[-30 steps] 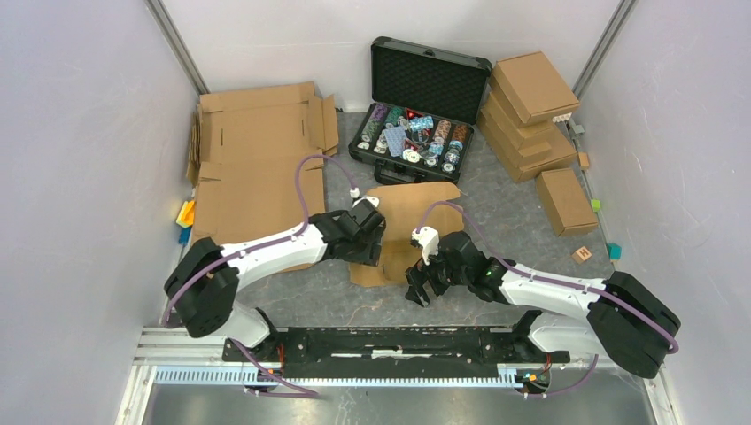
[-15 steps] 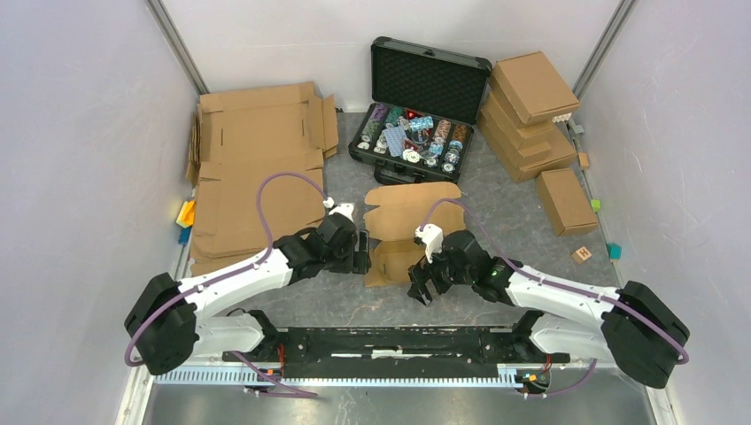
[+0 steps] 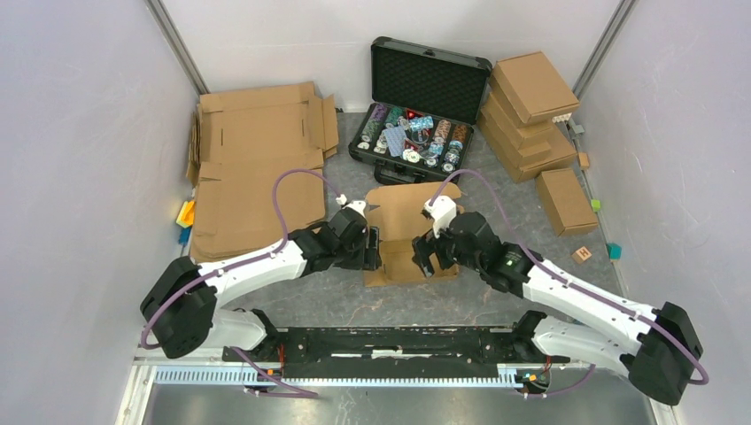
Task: Fold the paper box
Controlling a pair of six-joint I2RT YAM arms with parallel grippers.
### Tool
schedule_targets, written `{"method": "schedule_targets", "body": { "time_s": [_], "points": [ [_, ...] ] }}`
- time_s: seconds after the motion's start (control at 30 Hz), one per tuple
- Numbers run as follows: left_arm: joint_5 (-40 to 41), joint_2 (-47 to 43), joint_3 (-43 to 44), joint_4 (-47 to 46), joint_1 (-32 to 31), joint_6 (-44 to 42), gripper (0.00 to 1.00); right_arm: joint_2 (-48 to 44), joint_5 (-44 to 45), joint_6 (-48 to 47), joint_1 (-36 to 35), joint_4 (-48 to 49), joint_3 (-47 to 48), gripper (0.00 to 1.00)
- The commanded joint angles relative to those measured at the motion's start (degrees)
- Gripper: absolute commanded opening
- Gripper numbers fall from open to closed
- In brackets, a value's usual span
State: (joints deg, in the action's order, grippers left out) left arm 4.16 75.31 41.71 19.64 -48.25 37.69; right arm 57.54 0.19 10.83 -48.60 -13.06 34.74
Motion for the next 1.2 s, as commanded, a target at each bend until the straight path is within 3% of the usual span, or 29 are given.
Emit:
{"method": "schedule_targets", "body": {
  "time_s": [0.0,0.17,0.37,0.67,0.87,1.07,1.17],
  "points": [
    [0.33,0.81,2.59,0.31,-0.27,-0.58,0.74,-0.62,16.29,0.63,3.48,-7.25,3.98,0.89],
    [-1.5,0.84,2.5,0.22,-0.44,-0.67,0.77,1.54,9.34,2.72,12.29,-3.95,0.01,0.8],
    [-3.9,1.12,2.85,0.87,-1.31,-1.5,0.79,4.95,8.57,4.99,13.33,-0.53,-2.95,0.73],
    [-3.1,3.32,4.05,3.52,-1.5,-2.24,0.64,4.81,9.85,6.49,13.37,1.05,-6.5,0.47],
    [-0.32,4.72,7.08,9.04,-1.5,-3.83,0.5,4.08,10.38,6.19,13.42,0.97,-7.82,0.44],
    [0.92,3.7,7.95,11.58,-1.5,-4.18,0.27,3.51,10.62,5.95,13.41,1.12,-8.29,0.39],
    [1.63,2.57,7.97,12.11,-1.5,-3.96,0.28,2.96,10.97,5.66,13.36,0.94,-8.16,0.37]
  ]
}}
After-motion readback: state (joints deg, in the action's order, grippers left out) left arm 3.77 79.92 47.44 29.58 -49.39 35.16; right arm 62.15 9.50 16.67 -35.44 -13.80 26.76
